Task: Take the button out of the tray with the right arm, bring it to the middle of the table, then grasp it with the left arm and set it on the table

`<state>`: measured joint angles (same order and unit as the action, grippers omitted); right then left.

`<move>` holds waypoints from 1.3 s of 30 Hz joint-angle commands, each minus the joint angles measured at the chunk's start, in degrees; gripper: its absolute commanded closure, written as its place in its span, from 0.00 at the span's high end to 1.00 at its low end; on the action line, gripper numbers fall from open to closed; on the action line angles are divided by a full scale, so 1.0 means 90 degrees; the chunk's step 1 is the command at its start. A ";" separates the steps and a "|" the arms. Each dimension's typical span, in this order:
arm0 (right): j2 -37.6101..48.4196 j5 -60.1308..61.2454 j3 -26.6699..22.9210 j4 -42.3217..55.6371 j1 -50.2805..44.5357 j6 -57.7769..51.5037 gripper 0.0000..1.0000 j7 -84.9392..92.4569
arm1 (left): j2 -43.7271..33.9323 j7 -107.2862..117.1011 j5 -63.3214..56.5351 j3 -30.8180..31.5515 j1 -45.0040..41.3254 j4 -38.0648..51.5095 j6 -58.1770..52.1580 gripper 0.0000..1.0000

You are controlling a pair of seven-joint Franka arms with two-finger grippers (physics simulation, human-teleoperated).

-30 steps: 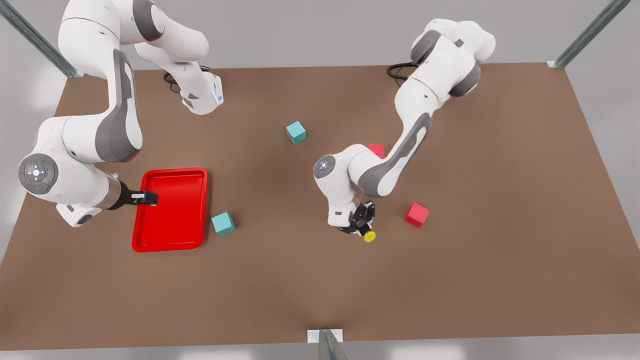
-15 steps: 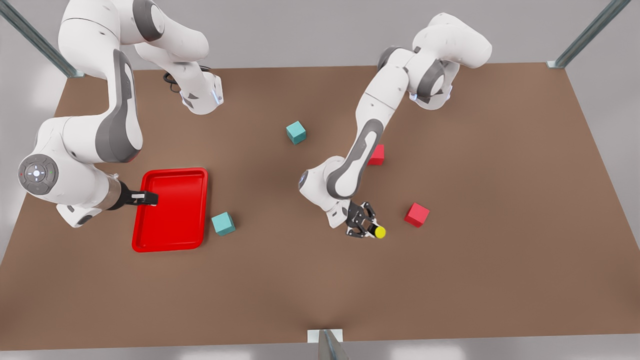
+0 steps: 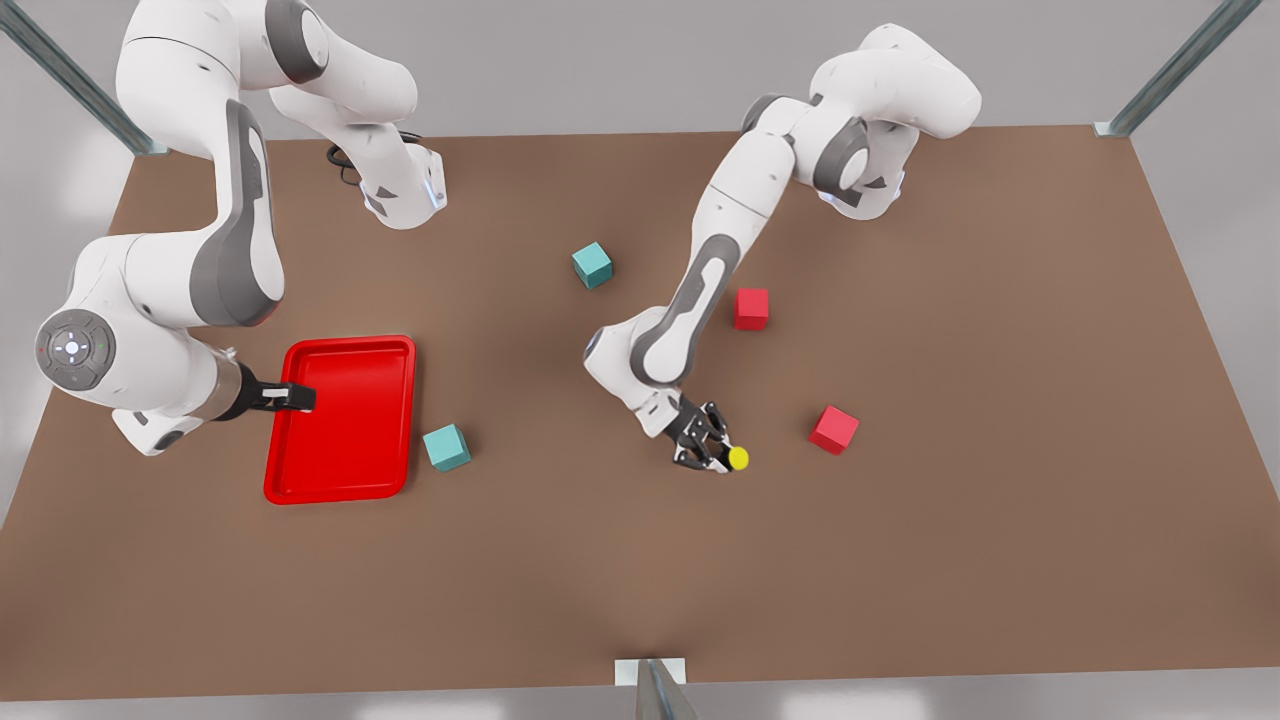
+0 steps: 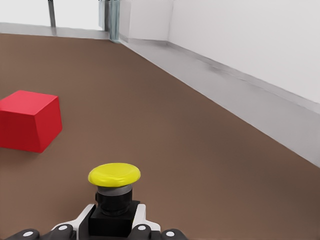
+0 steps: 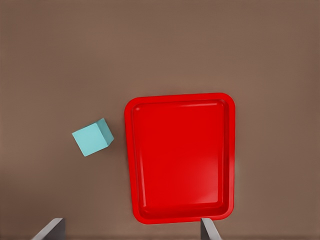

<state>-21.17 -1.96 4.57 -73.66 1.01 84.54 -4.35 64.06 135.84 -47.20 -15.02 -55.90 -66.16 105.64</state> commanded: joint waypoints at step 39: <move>-0.0138 -0.0006 -0.0009 0.0128 0.0132 0.1134 1.00 0.0122 | 0.0275 0.0825 -0.0966 -0.0059 -0.0469 -0.0451 -0.0947 1.00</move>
<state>-22.54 -1.86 4.44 -72.43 2.16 90.63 -3.90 66.62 145.01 -55.98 -15.57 -60.11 -70.25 97.99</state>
